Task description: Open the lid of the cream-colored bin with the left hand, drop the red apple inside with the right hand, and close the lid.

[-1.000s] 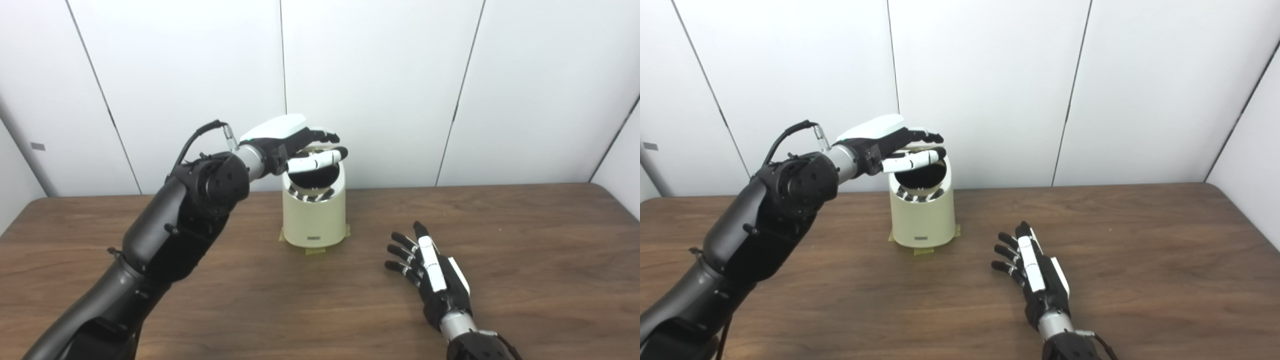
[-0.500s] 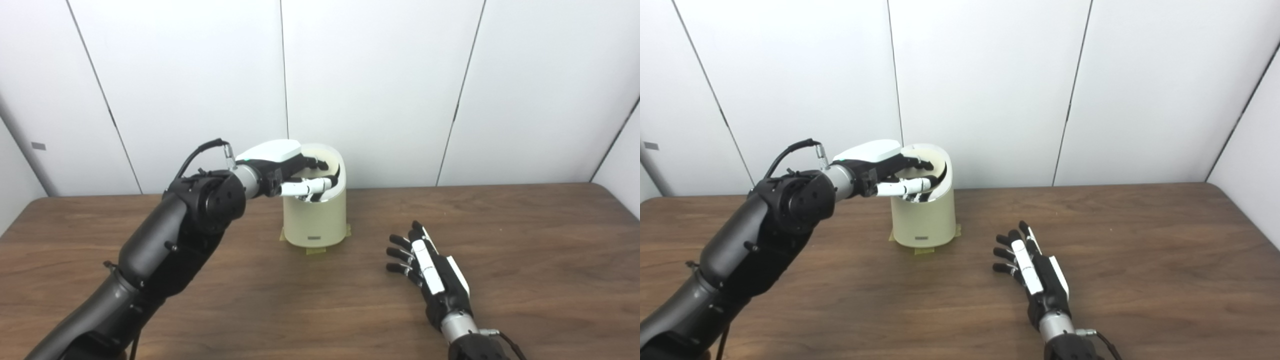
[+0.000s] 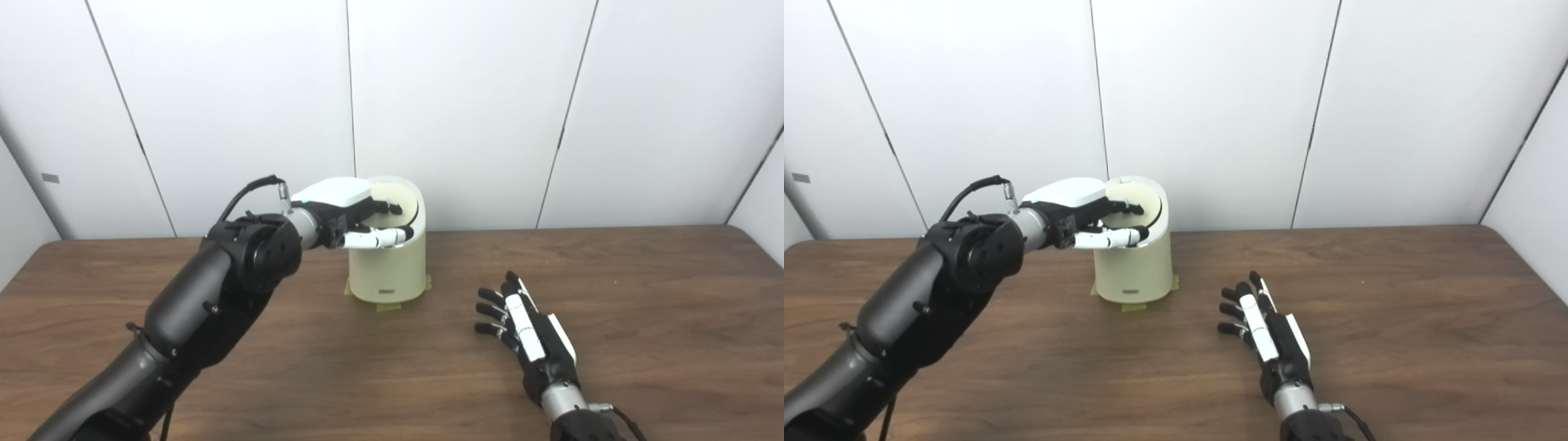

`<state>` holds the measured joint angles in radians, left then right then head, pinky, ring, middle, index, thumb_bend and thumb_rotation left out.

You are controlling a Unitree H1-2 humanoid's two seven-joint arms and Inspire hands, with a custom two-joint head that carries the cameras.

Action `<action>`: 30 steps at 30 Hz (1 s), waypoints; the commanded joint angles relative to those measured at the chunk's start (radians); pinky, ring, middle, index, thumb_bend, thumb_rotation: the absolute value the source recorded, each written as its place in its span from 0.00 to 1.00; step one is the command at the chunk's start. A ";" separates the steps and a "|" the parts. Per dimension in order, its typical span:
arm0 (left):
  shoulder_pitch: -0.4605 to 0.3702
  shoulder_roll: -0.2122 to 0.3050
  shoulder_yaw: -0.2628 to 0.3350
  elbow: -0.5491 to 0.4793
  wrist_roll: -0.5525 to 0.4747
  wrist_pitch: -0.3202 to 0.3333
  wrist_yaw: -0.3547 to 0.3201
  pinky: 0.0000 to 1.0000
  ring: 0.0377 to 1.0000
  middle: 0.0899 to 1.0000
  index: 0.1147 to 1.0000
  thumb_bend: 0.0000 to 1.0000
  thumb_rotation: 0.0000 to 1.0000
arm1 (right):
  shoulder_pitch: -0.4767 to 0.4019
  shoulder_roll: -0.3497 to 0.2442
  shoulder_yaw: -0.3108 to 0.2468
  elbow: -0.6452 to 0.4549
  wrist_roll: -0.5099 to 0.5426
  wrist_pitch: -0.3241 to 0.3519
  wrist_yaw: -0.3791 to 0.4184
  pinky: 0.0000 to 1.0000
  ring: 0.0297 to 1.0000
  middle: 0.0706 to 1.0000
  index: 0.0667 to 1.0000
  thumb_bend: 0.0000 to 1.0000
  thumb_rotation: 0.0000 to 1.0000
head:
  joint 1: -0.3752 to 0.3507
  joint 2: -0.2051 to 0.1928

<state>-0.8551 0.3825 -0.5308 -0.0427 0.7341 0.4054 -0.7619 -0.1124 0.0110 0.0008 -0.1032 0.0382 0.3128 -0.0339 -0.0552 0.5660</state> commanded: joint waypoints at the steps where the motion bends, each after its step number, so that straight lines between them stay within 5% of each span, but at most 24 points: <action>1: -0.032 0.006 0.003 -0.009 0.013 -0.013 -0.006 0.96 0.94 0.92 0.91 0.55 1.00 | -0.019 -0.004 0.006 -0.019 -0.005 -0.001 0.012 0.71 0.80 0.82 1.00 0.48 0.86 | -0.003 0.001; 19: 0.008 0.004 -0.062 0.044 0.136 -0.162 -0.009 1.00 0.89 0.87 0.91 0.56 1.00 | -0.022 -0.013 0.026 -0.044 -0.027 0.036 0.017 0.74 0.83 0.83 1.00 0.48 0.85 | -0.015 0.009; 30: 0.020 -0.005 -0.042 0.055 0.098 -0.135 -0.067 1.00 0.91 0.89 0.93 0.55 1.00 | -0.019 -0.021 0.038 -0.054 -0.039 0.045 0.017 0.73 0.82 0.82 1.00 0.49 0.86 | -0.016 0.010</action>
<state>-0.8456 0.3787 -0.5631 -0.0136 0.8557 0.2602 -0.7631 -0.1126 -0.0083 0.0335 -0.1294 0.0035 0.3543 -0.0290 -0.0706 0.5752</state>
